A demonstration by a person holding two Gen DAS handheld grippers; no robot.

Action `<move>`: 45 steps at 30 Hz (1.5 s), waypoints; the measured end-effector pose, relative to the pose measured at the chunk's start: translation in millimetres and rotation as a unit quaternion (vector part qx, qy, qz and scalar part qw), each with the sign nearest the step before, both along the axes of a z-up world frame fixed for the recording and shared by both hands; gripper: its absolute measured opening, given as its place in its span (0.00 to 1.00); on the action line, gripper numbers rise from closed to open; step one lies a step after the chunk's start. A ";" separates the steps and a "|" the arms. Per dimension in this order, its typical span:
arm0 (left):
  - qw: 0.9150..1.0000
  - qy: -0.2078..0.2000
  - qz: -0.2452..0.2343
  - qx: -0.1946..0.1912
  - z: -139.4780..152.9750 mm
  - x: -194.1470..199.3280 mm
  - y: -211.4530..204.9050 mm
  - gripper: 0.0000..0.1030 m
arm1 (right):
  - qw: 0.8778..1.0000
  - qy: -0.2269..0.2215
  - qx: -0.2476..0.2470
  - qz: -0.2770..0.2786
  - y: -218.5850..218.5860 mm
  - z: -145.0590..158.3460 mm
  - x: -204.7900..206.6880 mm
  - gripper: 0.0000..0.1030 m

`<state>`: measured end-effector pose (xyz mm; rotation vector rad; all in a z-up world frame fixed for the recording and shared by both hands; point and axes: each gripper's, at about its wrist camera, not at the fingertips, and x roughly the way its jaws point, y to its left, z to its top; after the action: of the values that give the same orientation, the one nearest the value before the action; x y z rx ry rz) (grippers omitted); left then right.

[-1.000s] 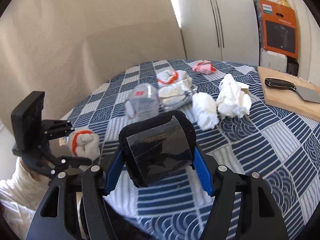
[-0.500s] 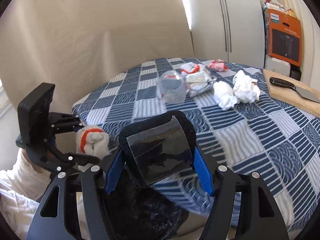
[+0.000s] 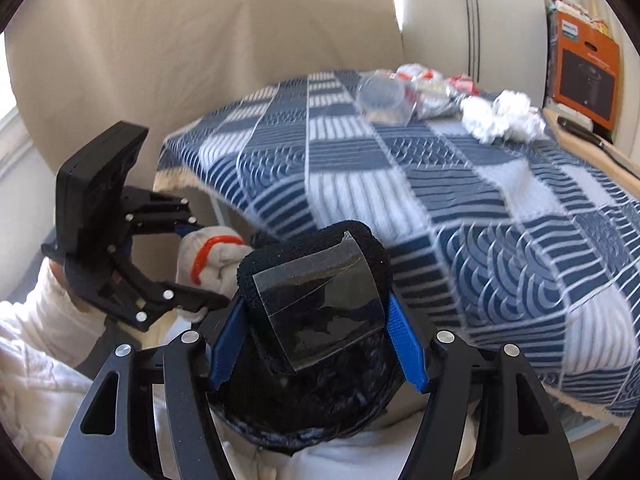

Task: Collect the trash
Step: 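Lower both held items into the black bin under the table and open both tools, then raise both open tools from the bin back over the table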

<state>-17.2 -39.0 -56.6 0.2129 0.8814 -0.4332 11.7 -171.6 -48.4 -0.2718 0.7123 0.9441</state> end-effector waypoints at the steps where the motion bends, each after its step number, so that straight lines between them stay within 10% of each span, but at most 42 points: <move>1: 1.000 0.008 -0.003 0.001 -5.0 1.4 -0.1 0.57 | 1.000 0.004 -0.002 0.005 1.1 -4.7 -1.2 0.60; 8: 0.999 0.040 -0.012 0.001 -35.6 11.8 1.3 0.59 | 0.998 0.029 -0.037 0.031 13.8 -43.0 0.9 0.62; 13: 1.000 0.000 -0.009 -0.019 -34.2 9.7 7.0 0.94 | 0.997 0.017 -0.068 0.029 19.3 -57.2 4.1 0.82; 45: 0.988 -0.153 0.022 -0.027 62.6 -3.6 35.8 0.94 | 0.989 -0.094 0.030 -0.108 -59.9 37.8 6.6 0.87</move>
<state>-20.8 -3.2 6.0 0.2028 0.5704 -0.3713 18.3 -231.4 -10.7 -0.2208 0.5276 0.7213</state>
